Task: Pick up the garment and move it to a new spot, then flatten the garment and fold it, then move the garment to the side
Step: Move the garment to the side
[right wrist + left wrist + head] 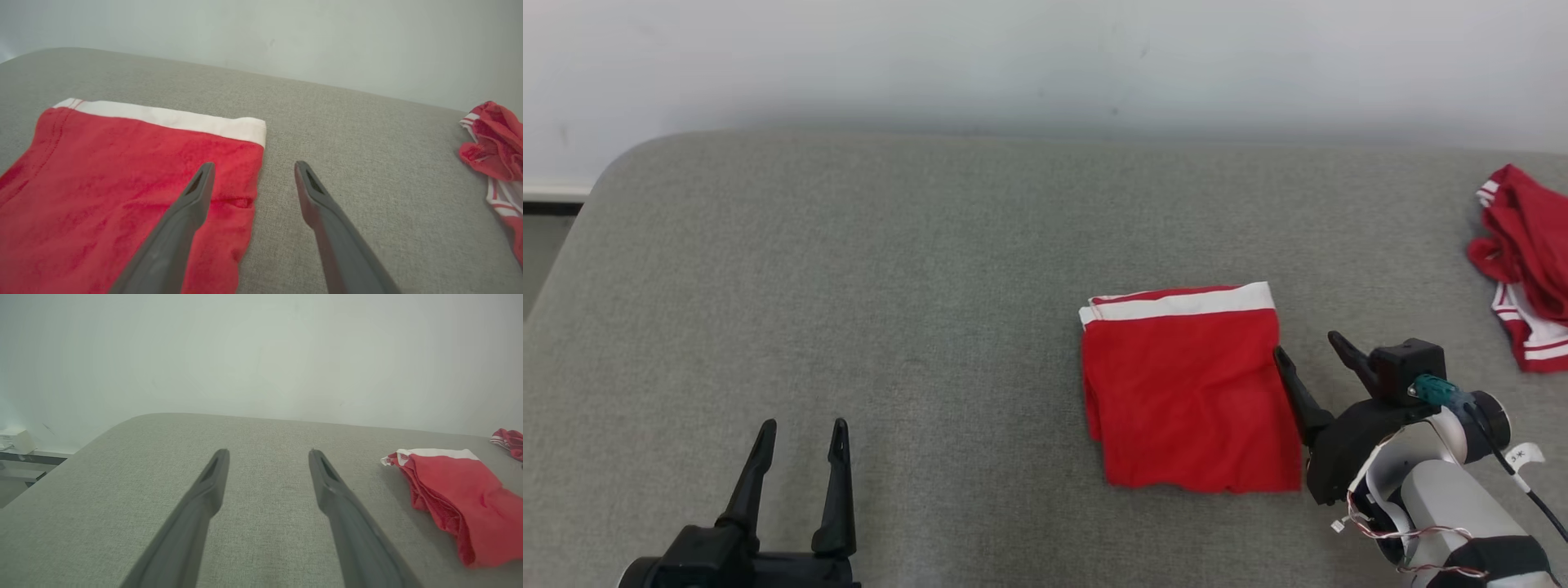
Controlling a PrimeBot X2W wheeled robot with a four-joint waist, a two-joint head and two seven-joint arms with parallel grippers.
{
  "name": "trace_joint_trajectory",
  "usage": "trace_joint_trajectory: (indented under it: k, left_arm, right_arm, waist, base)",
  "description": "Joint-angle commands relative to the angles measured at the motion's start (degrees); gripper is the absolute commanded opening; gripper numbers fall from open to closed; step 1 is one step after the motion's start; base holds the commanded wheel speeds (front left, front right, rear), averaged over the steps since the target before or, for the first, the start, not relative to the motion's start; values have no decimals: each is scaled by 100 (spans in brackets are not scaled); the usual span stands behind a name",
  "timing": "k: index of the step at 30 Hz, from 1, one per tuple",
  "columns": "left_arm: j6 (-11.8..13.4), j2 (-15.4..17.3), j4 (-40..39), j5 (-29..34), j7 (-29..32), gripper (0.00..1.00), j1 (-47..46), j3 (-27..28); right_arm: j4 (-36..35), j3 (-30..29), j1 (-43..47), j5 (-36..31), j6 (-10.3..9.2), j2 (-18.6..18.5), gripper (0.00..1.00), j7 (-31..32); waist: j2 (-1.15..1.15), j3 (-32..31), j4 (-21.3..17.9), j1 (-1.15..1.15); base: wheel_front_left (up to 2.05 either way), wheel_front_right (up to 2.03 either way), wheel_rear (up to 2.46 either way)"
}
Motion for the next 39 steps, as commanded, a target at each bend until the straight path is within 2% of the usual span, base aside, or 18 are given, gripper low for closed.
trace_joint_trajectory:
  k: [1,8,14,16,20,24,34,39]
  left_arm:
    - [23,2,10,-61,1,100,-96,-14]
    - [55,1,95,-118,1,100,-250,-133]
    - [79,1,138,-125,1,100,-291,-110]
    - [83,2,154,-124,1,100,-260,-84]
    - [110,1,158,-147,1,100,-232,-69]
    - [88,2,151,-134,1,100,-312,-108]
    - [93,1,-130,-54,2,100,-837,-89]
    - [33,8,-312,102,2,100,-1163,47]
  right_arm:
    - [156,50,-116,91,-17,23,100,14]
    - [1042,288,-439,508,-17,197,100,35]
    - [1602,564,-401,923,-17,404,100,215]
    - [1613,689,-335,1157,-3,509,0,272]
    - [1536,831,-343,1439,-4,506,0,265]
    - [1480,1028,-597,1540,-19,227,0,107]
    - [980,1768,-1934,1490,-18,-763,0,409]
    - [556,2021,-2637,1541,-18,-1432,0,606]
  waist:
    - [0,204,189,-1]
    - [0,364,307,-1]
    - [0,355,245,-1]
    - [0,326,194,-1]
    - [0,296,98,-1]
    - [0,318,5,-1]
    - [0,1280,-513,-1]
    - [0,1961,-866,-1]
  base:
    - [0,0,0]
    - [0,0,0]
    - [0,0,0]
    - [0,0,0]
    - [0,0,0]
    - [0,0,0]
    - [0,0,0]
    - [0,0,0]
